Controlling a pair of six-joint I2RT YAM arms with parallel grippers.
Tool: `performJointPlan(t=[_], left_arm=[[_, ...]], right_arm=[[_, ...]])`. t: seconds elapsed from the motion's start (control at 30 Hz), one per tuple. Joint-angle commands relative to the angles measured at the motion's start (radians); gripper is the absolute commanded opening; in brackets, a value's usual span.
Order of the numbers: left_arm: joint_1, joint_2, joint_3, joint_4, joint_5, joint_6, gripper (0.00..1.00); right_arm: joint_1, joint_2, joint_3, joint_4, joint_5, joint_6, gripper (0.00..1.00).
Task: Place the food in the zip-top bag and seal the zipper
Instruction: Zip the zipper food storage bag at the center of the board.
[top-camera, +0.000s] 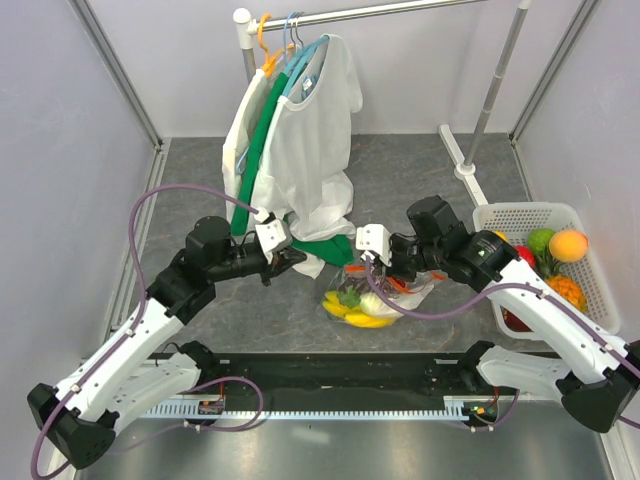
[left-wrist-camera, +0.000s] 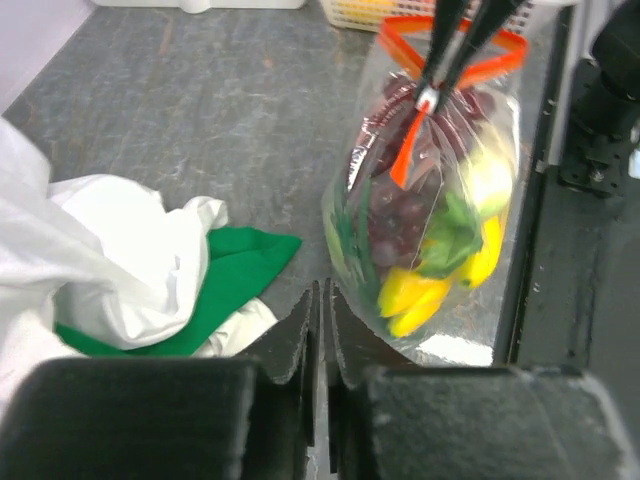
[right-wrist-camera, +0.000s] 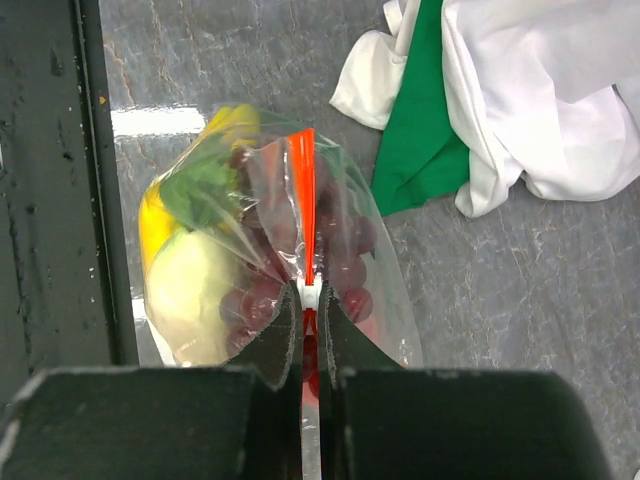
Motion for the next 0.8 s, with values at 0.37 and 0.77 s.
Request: performJointPlan(t=[0.37, 0.77], left_arm=[[-0.136, 0.145, 0.158, 0.002, 0.042, 0.017, 0.7], [-0.259, 0.274, 0.206, -0.019, -0.081, 0.058, 0.66]], right_arm=[[-0.008, 0.031, 0.059, 0.209, -0.192, 0.112, 0.0], [0.023, 0.011, 0.035, 0.244, -0.216, 0.102, 0.0]])
